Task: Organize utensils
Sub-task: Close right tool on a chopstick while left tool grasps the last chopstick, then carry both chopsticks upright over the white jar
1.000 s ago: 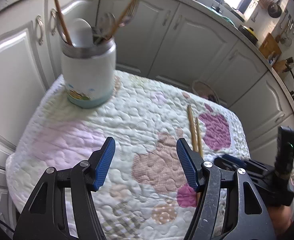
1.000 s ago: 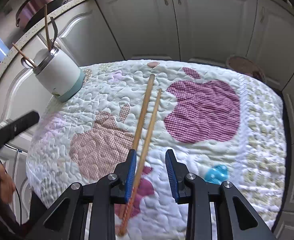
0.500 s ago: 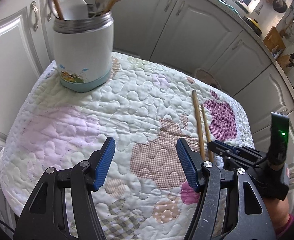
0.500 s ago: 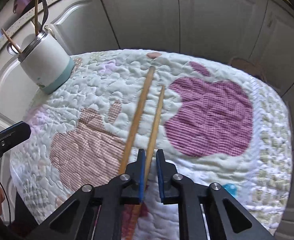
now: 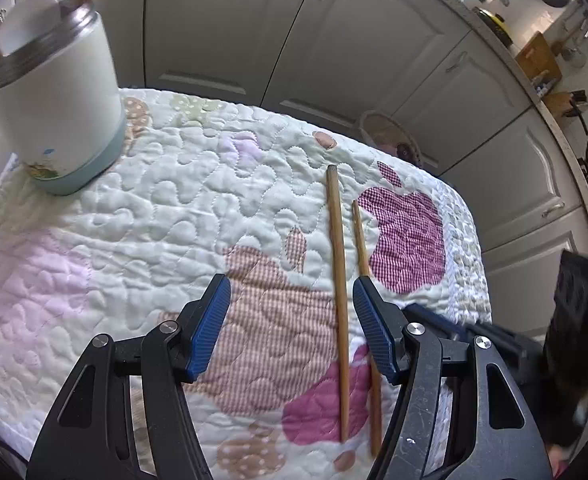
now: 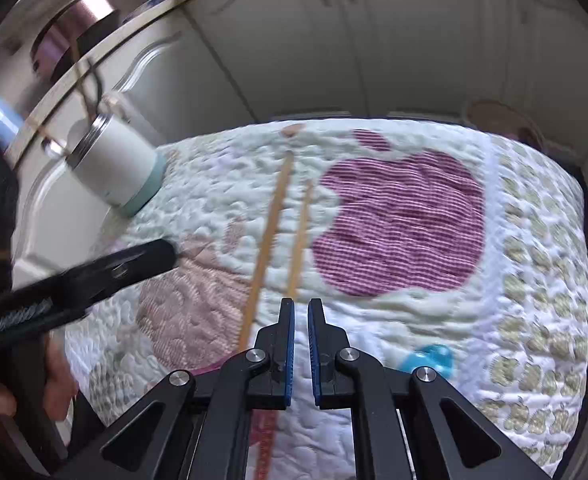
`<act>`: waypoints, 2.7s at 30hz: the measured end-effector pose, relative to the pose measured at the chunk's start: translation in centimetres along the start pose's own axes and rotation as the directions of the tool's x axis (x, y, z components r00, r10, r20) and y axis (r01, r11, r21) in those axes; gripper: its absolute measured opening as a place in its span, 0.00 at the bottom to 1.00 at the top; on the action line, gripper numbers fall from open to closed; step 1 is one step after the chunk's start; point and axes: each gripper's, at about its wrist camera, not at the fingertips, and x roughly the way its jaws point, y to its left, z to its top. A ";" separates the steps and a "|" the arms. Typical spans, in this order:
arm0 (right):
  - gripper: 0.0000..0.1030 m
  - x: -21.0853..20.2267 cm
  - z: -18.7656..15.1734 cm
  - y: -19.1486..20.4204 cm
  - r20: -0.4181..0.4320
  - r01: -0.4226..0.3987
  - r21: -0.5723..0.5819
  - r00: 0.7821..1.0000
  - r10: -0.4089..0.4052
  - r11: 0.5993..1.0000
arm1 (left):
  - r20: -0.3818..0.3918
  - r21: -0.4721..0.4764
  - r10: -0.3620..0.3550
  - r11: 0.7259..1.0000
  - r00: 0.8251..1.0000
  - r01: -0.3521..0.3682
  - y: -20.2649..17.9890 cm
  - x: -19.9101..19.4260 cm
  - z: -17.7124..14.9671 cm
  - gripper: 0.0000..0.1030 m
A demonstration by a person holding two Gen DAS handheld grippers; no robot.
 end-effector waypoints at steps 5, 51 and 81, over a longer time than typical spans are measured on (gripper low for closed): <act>0.05 2.2 0.2 1.3 -0.036 0.015 -0.019 0.999 -0.015 1.000 | -0.016 -0.017 0.009 1.000 1.000 -0.009 -0.3 0.9 0.8 0.62; 0.06 -6.5 1.3 -2.1 0.141 -0.095 0.027 0.986 0.090 0.995 | 0.048 0.125 -0.081 0.989 0.996 0.075 -4.1 -0.8 2.5 0.07; 0.05 -12.9 5.2 13.6 0.246 -0.067 -0.297 0.959 0.144 0.952 | 0.308 0.127 -0.022 0.992 0.951 -0.019 2.8 -18.7 1.2 0.06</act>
